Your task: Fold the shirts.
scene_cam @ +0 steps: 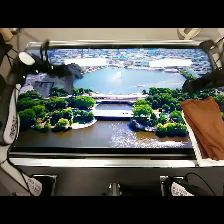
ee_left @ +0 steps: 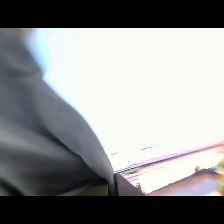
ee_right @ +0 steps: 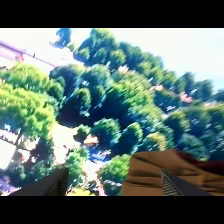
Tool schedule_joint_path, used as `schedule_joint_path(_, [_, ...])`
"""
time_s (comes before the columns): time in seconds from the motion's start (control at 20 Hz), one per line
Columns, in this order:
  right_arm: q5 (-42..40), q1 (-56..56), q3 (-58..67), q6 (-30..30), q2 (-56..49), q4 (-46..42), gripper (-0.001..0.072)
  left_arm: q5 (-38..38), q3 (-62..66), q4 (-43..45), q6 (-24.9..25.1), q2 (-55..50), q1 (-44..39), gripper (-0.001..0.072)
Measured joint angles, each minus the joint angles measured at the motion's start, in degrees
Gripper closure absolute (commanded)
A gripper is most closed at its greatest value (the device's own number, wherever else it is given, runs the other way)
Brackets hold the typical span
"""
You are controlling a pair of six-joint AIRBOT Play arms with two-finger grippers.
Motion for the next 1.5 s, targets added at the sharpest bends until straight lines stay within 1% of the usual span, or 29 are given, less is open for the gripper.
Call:
schedule_joint_path(0.05, [-0.42, 0.00, 0.70, 0.63, 1.88, -0.17, 0.0181, -0.28, -0.02, -1.16, 2.16, 2.38, -2.54, 0.0684])
schedule_joint_path(0.2, [0.66, 0.00, 1.81, 2.84, 8.46, -0.59, 0.0181, -1.27, -0.20, -3.82, 5.97, 6.88, -12.50, 0.0684])
schedule_joint_path(0.3, [2.10, 0.00, 2.12, 3.65, 13.07, -0.90, 0.0180, -1.53, -1.46, -4.24, 6.62, 7.23, -20.94, 0.0684])
schedule_joint_path(0.45, [4.46, 0.00, 2.34, 4.68, 19.23, -2.62, 0.0180, 0.98, -3.76, -5.09, 5.75, 5.14, -33.59, 0.0683])
schedule_joint_path(0.5, [5.22, 0.00, 2.36, 5.09, 20.96, -3.50, 0.0180, 1.84, -4.26, -5.20, 5.14, 3.74, -37.55, 0.0637])
schedule_joint_path(0.55, [6.10, 0.00, 2.38, 5.49, 22.25, -4.15, 0.0179, 2.58, -4.61, -5.18, 4.22, 2.34, -40.83, 0.0431])
schedule_joint_path(0.6, [7.15, 0.00, 2.38, 5.88, 23.26, -4.72, 0.0160, 3.32, -4.79, -5.16, 3.56, 1.36, -43.10, 0.0197])
schedule_joint_path(0.65, [8.63, 0.00, 2.38, 6.01, 23.80, -5.07, 0.0156, 3.45, -4.94, -5.29, 2.95, 0.63, -44.74, 0.0081])
schedule_joint_path(0.7, [10.05, 0.00, 2.36, 6.19, 24.04, -5.14, 0.0156, 3.26, -4.94, -5.03, 2.19, 0.20, -45.48, 0.0081])
schedule_joint_path(0.75, [12.07, 0.00, 2.21, 6.32, 23.93, -5.05, 0.0154, 2.80, -4.57, -3.67, 1.16, 0.11, -45.09, 0.0080])
schedule_joint_path(0.8, [14.21, 0.00, 1.79, 6.40, 23.47, -4.31, 0.0138, 1.95, -3.93, -2.05, 0.13, 0.20, -43.80, 0.0080])
schedule_joint_path(0.85, [15.98, 0.00, 0.98, 6.43, 22.93, -3.23, 0.0072, 0.22, -3.13, 0.13, -1.09, 0.48, -41.59, 0.0080])
schedule_joint_path(0.95, [18.40, 0.00, -2.67, 6.47, 21.94, -1.01, 0.0059, -2.73, -1.92, 4.74, -3.65, 1.25, -35.54, 0.0080])
schedule_joint_path(1.0, [19.19, 0.00, -5.95, 6.47, 21.46, -0.28, 0.0033, -4.90, -1.57, 7.06, -5.16, 1.42, -31.67, 0.0080])
schedule_joint_path(1.1, [19.17, 0.00, -14.60, 6.21, 20.90, 0.85, 0.0031, -9.09, -1.68, 10.60, -7.69, 1.46, -24.06, 0.0080])
schedule_joint_path(1.2, [16.92, 0.00, -24.94, 5.75, 20.46, 1.92, 0.0031, -12.79, -3.58, 13.00, -9.68, 1.42, -16.85, 0.0064])
schedule_joint_path(1.25, [15.39, 0.00, -29.70, 5.53, 20.26, 2.86, 0.0030, -14.12, -5.14, 13.84, -10.43, 1.33, -13.99, -0.0003])
schedule_joint_path(1.4, [10.05, 0.00, -41.22, 4.87, 18.95, 8.48, 0.0020, -16.24, -11.69, 14.84, -11.72, 1.05, -7.72, -0.0002])
schedule_joint_path(1.45, [8.57, 0.00, -43.78, 4.39, 18.18, 10.71, 0.0003, -16.09, -13.77, 14.86, -11.74, 0.79, -6.67, -0.0001])
schedule_joint_path(1.5, [7.63, 0.00, -45.62, 3.69, 17.35, 12.87, 0.0002, -15.87, -15.69, 14.16, -11.69, 0.42, -5.97, 0.0001])
